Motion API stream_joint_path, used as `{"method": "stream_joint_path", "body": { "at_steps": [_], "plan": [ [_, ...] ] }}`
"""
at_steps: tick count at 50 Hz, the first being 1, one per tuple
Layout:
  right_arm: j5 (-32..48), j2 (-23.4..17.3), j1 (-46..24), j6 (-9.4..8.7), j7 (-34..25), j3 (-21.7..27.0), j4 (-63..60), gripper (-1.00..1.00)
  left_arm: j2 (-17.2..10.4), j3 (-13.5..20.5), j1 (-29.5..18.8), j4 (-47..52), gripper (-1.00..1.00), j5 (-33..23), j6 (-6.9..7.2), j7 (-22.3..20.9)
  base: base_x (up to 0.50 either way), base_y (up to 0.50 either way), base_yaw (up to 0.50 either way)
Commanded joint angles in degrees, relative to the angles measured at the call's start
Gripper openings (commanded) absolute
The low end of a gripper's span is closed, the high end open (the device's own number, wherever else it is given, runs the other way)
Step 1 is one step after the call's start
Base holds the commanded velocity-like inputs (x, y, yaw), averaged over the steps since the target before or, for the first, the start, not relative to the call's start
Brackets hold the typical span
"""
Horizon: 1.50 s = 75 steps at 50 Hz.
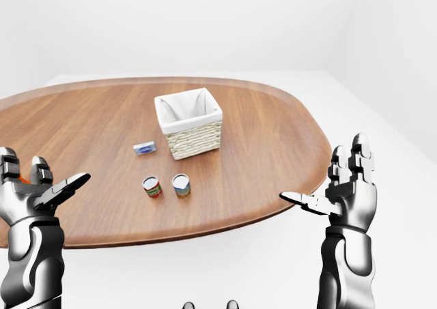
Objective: Pick up the tomato sauce, and put it in the basket.
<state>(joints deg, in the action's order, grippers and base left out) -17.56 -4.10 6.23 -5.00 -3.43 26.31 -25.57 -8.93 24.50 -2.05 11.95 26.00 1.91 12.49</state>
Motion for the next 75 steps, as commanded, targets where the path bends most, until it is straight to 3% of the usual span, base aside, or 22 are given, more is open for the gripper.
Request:
{"method": "stream_joint_path", "body": {
  "at_steps": [1,33,50,54,57,59,60,61,62,63,65,66,67,72,75],
  "plan": [
    [0.07,0.01,-0.08,0.00,0.09,-0.05,-0.47,1.00,-0.04,0.02,-0.06,0.28,1.00,0.03,0.38,0.07,0.32,0.00,0.00],
    [0.05,0.00,-0.07,0.00,-0.08,-0.12,0.50,1.00,0.09,-0.24,-0.15,-0.88,1.00,-0.24,-0.57,-0.15,0.31,0.00,0.00],
    [-0.25,0.11,-0.09,0.00,0.80,0.19,0.62,1.00,0.04,-0.39,-0.18,-1.05,1.00,-0.23,-0.56,-0.27,0.27,0.00,0.00],
    [-0.12,0.06,-0.16,0.00,0.91,-0.07,0.76,1.00,-0.14,-0.90,-0.36,-1.35,1.00,-0.85,0.06,-0.50,0.00,0.00,0.00],
    [-0.06,0.02,-0.21,0.00,0.85,-0.21,0.85,1.00,-1.09,-4.35,-1.17,-3.92,1.00,-6.05,3.09,-1.70,0.00,0.00,0.00],
    [0.00,-0.03,-0.25,0.00,0.86,-0.29,0.90,1.00,-1.29,-7.21,-1.86,-5.92,1.00,-11.38,3.09,-3.72,0.00,0.00,0.00],
    [0.00,-0.04,-0.23,0.00,0.78,-0.27,1.01,1.00,-1.03,-10.49,-1.91,-7.19,1.00,-15.82,3.09,-5.45,0.00,0.00,0.00],
    [0.00,-0.05,-0.23,0.00,0.78,-0.27,1.02,1.00,-0.46,-10.15,-2.04,-7.21,1.00,-16.70,3.09,-6.10,0.00,0.00,0.00],
    [-0.12,-0.07,-0.17,0.00,0.74,-0.19,0.82,1.00,-0.74,-13.06,-1.89,-8.51,1.00,-22.23,3.09,-7.10,0.00,0.00,0.00],
    [-0.12,-0.06,-0.17,0.00,0.73,-0.17,0.80,1.00,-0.15,-12.65,-2.00,-8.54,1.00,-23.26,3.09,-7.77,0.00,0.00,0.00],
    [-0.11,-0.11,-0.27,0.00,0.78,-0.17,0.78,1.00,-1.07,-16.38,-1.25,-8.36,1.00,-34.61,3.09,-8.89,0.00,0.00,0.00],
    [-0.02,-0.09,-0.28,0.00,0.80,-0.28,0.68,1.00,-0.43,-16.87,-0.94,-8.25,1.00,-36.82,3.09,-10.31,0.00,0.00,0.00],
    [0.15,-0.04,-0.33,0.00,0.78,-0.44,0.92,1.00,-0.92,-20.56,0.72,-7.42,1.00,-43.50,3.09,-13.09,0.00,0.00,0.00],
    [-0.71,-0.80,-0.84,0.00,1.98,0.22,-3.10,1.00,0.15,-25.64,5.51,-9.78,1.00,-61.34,3.09,-20.33,0.00,0.00,0.00],
    [-0.51,-0.53,-0.88,0.00,1.72,0.38,-3.06,1.00,0.88,-25.31,7.68,-8.78,1.00,-67.44,3.09,-23.39,0.00,0.00,0.00]
  ]
}}
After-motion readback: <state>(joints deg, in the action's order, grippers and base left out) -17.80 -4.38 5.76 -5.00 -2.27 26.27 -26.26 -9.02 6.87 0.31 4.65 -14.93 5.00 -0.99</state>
